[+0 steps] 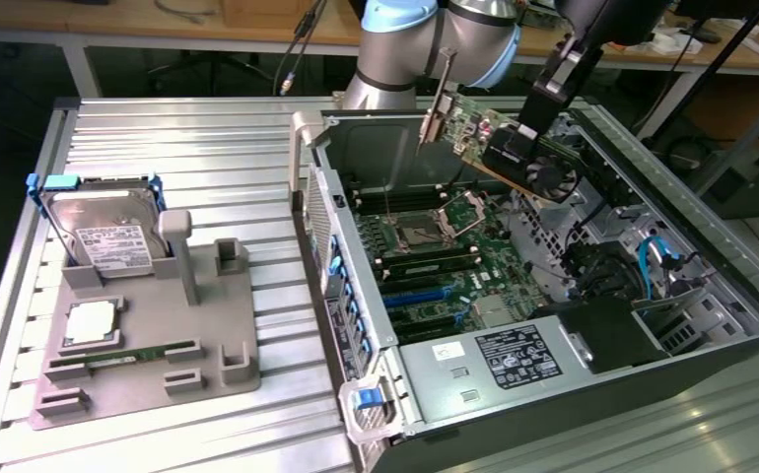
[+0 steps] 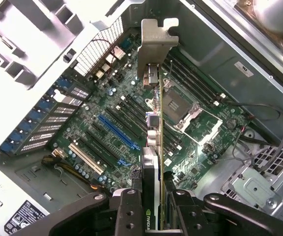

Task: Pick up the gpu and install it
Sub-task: 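Insert the gpu into the slot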

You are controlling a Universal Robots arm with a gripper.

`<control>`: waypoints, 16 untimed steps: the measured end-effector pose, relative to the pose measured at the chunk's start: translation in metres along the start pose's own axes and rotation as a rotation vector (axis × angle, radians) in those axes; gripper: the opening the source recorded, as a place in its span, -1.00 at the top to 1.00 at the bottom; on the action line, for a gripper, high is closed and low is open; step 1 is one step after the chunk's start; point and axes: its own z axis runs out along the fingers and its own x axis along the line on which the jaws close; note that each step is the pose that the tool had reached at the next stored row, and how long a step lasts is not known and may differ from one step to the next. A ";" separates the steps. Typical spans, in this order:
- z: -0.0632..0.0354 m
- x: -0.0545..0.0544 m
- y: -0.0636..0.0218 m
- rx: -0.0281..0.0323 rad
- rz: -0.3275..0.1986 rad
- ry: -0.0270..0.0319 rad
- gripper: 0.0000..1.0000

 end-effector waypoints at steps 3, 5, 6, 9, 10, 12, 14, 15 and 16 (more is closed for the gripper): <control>0.0000 0.000 0.0000 -0.0001 -0.013 0.0008 0.47; 0.0000 0.000 0.0000 -0.0002 -0.022 0.0013 0.47; 0.0000 0.000 0.0000 -0.0002 -0.031 0.0019 0.47; 0.0000 0.000 0.0000 -0.0003 -0.045 0.0028 0.47; 0.0000 0.000 0.0000 -0.0003 -0.049 0.0031 0.47; 0.0000 0.000 0.0000 -0.0004 -0.062 0.0038 0.47; 0.0000 0.000 0.0000 -0.0005 -0.072 0.0046 0.47; 0.0000 0.000 0.0000 -0.0005 -0.076 0.0048 0.47; 0.0000 0.000 0.0000 -0.0005 -0.082 0.0052 0.47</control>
